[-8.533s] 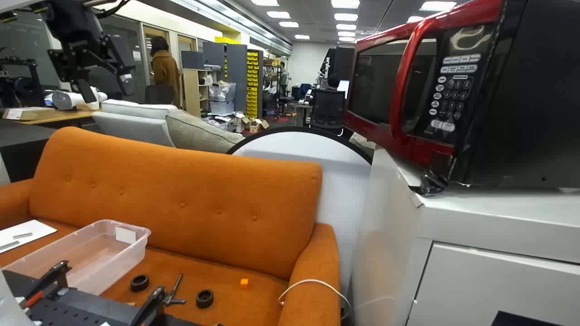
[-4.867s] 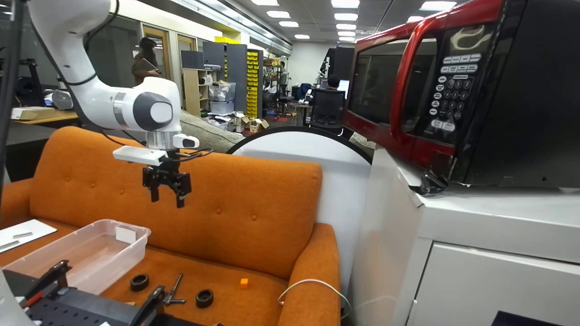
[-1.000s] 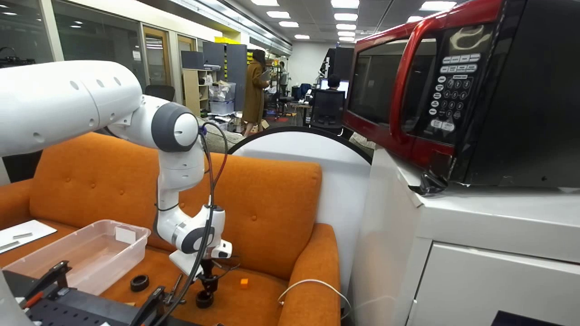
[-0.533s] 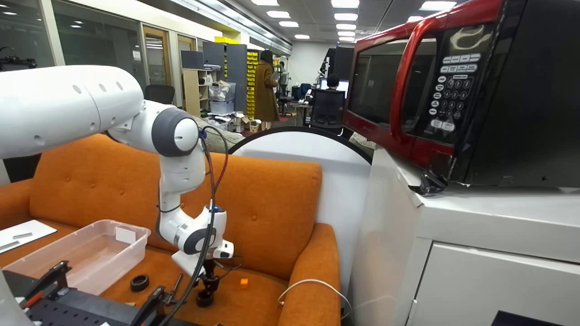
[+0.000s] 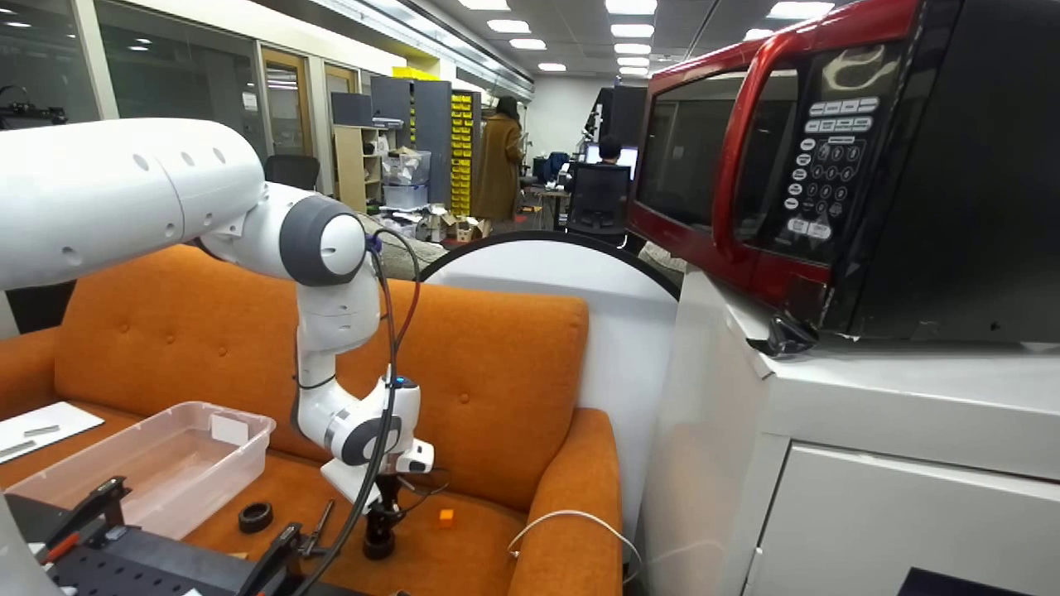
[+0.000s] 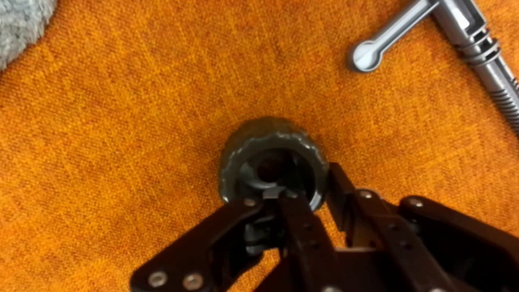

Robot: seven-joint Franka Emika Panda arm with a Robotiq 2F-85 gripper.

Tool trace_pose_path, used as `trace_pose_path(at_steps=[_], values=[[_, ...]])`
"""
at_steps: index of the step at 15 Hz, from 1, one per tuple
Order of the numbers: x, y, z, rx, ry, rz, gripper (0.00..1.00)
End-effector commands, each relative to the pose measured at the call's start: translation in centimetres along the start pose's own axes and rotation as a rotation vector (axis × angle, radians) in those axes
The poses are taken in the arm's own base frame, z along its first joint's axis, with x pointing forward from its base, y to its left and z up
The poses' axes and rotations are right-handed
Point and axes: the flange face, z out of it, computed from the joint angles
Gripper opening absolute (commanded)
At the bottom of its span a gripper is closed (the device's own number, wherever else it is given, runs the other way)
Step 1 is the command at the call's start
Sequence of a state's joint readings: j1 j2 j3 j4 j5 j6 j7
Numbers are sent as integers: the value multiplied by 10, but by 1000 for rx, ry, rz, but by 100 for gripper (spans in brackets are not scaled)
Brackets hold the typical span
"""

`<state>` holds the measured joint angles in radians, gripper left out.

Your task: Move the black ring on the right away from the T-shaped wrench tool

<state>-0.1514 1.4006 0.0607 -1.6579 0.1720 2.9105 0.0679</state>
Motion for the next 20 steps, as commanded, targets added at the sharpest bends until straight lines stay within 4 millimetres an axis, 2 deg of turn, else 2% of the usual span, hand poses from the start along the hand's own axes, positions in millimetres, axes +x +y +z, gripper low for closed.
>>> trace_pose_path(at_steps=[1, 2, 8, 13, 18, 19, 20], values=[[-1, 4, -3, -4, 0, 31, 0], [-1, 4, -6, -5, 6, 35, 4], [-2, 8, -25, -2, 55, 93, 4], [6, 34, -45, 32, 127, 344, 4], [-1, 53, -60, 88, 122, 613, 4], [8, 50, -49, 51, 137, 528, 4], [7, 52, -49, 53, 134, 537, 15]])
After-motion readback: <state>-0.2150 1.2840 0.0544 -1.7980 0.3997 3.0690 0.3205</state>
